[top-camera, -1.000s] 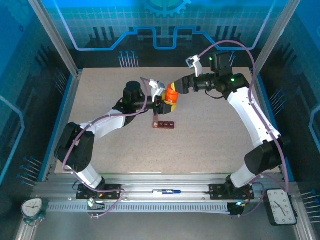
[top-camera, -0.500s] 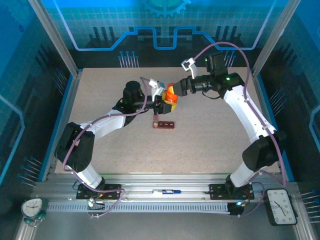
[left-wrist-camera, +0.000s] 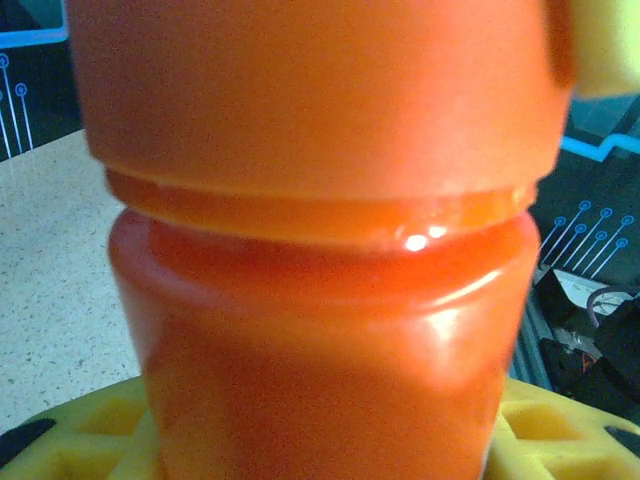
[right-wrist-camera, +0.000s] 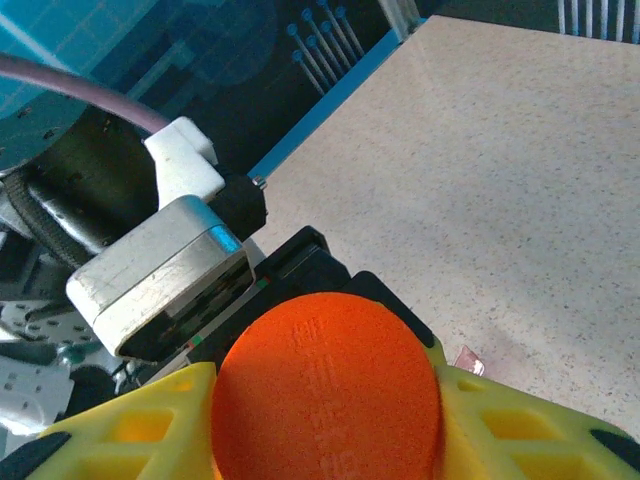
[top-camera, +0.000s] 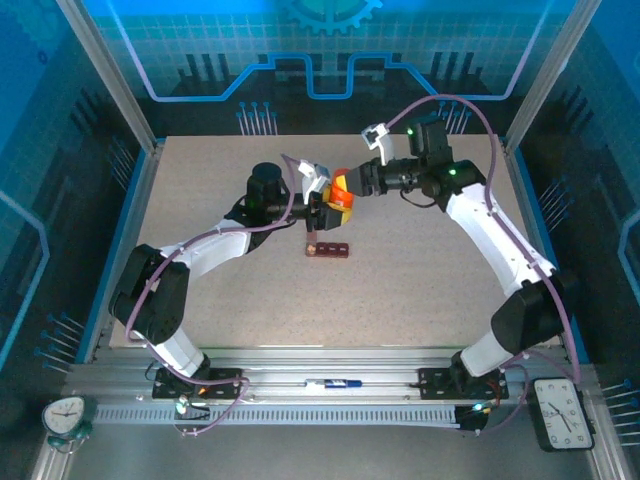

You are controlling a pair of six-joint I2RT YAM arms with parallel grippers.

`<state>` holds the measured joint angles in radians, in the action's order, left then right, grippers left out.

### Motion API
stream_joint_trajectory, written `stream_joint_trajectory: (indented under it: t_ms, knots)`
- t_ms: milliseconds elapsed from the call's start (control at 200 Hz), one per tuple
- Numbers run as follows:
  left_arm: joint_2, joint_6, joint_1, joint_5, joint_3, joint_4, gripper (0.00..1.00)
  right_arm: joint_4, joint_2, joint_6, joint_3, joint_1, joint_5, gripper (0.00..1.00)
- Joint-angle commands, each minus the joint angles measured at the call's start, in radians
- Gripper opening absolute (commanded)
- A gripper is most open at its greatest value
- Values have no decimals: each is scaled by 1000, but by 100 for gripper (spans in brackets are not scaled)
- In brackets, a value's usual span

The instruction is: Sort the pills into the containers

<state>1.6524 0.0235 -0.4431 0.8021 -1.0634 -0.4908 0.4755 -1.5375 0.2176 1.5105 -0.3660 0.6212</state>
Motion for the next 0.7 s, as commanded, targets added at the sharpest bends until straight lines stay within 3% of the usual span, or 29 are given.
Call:
stream_joint_trajectory:
  t_ms: [0, 220, 540, 610, 695]
  knots:
    - [-31, -4, -8, -21, -20, -110, 16, -70, 32, 103, -112, -70, -141, 45]
    - [-30, -14, -8, -41, -23, -107, 16, -126, 60, 188, -192, -142, -330, 48]
    - [-25, -17, -7, -37, -21, -101, 16, -37, 42, 170, -65, -85, -265, 54]
    - [-22, -16, -7, -34, -22, -100, 16, -25, 46, 162, -42, -60, -222, 60]
    - [-22, -18, -7, -29, -22, -100, 16, -18, 64, 147, -28, -30, -172, 78]
